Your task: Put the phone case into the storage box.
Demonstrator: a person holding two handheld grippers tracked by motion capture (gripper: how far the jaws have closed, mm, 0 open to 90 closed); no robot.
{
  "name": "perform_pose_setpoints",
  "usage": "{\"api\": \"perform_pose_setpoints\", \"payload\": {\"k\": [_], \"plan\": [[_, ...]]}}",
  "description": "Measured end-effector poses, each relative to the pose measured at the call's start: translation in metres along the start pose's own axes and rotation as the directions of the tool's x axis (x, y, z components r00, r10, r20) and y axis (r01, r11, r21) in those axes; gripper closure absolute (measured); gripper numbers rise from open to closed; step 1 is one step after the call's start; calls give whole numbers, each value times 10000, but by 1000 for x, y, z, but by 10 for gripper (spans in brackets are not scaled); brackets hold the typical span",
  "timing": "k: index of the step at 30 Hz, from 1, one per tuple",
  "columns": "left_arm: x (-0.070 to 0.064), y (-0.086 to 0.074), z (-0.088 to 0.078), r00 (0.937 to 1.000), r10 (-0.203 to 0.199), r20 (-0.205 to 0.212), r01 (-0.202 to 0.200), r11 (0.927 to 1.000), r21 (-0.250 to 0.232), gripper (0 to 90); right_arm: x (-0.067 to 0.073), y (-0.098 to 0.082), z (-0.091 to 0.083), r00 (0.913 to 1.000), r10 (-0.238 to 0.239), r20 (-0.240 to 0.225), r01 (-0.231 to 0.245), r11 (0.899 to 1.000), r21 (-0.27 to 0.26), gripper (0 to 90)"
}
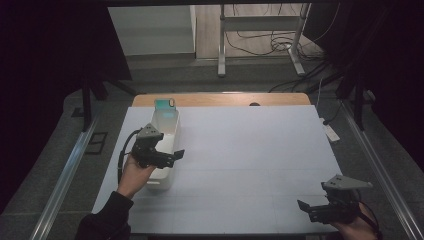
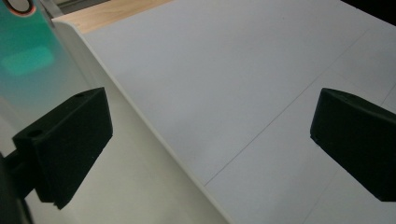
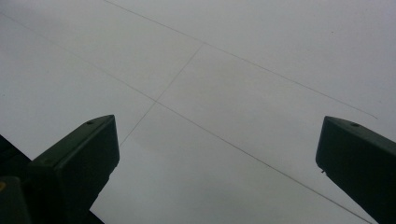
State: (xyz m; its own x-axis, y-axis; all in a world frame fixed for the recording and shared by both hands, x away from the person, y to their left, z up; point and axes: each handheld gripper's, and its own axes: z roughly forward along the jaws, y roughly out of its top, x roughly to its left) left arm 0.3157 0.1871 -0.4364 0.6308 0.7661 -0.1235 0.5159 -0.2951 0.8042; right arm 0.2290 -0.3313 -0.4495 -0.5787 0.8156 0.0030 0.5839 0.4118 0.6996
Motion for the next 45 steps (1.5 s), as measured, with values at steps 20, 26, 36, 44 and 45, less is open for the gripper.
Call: {"api": "perform_pose_setpoints", "payload": {"k": [20, 26, 36, 44, 45], "plan": [[-18, -18, -15, 9998, -99, -194, 98, 9999, -51, 0, 0, 0, 0, 10000, -23, 17, 23, 10000, -13, 0], [-22, -24, -20, 9997, -141, -195, 139, 9998, -116, 0, 1, 0, 0, 10000, -58, 22, 58, 10000, -6, 0], [-31, -31, -26, 9996, 6, -293, -10, 9999, -105, 0, 1, 0, 0, 10000, -68, 29, 68, 10000, 13, 0], [-35, -38, -34, 9994, -68, -341, 61, 9998, -193, 0, 1, 0, 0, 10000, -62, 28, 62, 10000, 31, 0], [-35, -39, -35, 9994, -72, -352, 66, 9998, -191, 0, 1, 0, 0, 10000, -66, 25, 65, 10000, 33, 0]]}}
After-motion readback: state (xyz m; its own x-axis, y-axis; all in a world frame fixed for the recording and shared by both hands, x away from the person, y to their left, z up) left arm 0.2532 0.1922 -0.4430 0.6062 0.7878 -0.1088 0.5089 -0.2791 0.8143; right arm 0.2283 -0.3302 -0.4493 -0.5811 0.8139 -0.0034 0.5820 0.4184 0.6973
